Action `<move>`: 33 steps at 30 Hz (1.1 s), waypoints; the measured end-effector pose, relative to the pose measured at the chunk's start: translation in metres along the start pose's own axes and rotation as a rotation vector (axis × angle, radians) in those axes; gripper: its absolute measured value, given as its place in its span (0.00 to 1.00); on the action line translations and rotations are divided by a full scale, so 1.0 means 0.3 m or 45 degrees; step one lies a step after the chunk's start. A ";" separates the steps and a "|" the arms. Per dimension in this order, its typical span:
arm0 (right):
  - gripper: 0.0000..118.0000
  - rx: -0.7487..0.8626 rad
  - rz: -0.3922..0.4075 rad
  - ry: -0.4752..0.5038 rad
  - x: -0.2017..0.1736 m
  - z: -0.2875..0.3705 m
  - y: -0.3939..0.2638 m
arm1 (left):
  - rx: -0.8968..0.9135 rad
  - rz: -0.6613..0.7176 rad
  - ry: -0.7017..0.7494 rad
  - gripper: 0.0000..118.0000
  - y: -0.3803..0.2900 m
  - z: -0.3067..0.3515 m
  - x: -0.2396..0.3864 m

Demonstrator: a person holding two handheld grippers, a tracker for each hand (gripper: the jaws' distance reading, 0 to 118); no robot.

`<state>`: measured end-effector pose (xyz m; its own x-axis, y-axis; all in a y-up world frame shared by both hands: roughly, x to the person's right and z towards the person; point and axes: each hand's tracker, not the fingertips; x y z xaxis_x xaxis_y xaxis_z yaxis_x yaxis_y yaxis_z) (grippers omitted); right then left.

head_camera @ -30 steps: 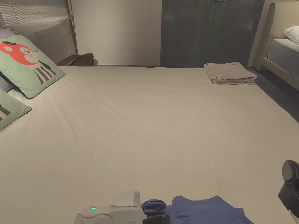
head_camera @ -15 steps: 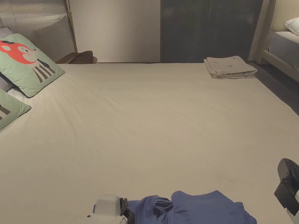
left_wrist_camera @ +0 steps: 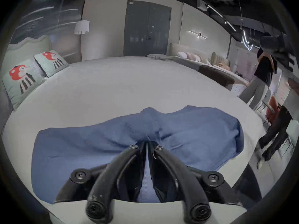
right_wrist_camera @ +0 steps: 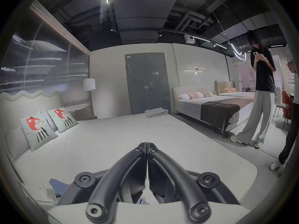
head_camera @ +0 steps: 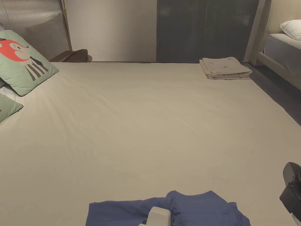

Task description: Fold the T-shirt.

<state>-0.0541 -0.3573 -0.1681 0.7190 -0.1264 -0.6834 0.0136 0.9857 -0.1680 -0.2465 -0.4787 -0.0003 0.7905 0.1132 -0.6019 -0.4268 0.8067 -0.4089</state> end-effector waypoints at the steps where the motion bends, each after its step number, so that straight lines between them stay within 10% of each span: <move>1: 0.00 0.001 -0.001 -0.003 0.003 0.000 0.000 | 0.006 0.000 -0.009 0.04 0.006 0.000 0.006; 11: 0.00 0.015 -0.001 -0.002 -0.001 0.007 0.013 | 0.047 0.118 -0.265 0.04 0.050 0.074 -0.029; 23: 0.00 0.003 0.018 0.050 -0.066 -0.022 0.017 | 0.070 0.797 -0.451 0.07 0.072 0.299 -0.839; 28: 0.00 -0.013 0.021 0.079 -0.105 -0.032 0.011 | -0.124 1.037 -0.546 0.88 -0.005 0.250 -1.036; 33: 0.00 -0.017 0.046 0.093 -0.128 -0.026 0.012 | -0.229 1.196 -0.699 0.93 -0.075 0.151 -1.099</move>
<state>-0.0871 -0.3497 -0.1480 0.6663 -0.0993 -0.7391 -0.0211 0.9882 -0.1519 -0.4776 -0.5079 0.2383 0.1866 0.9152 -0.3571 -0.9824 0.1736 -0.0687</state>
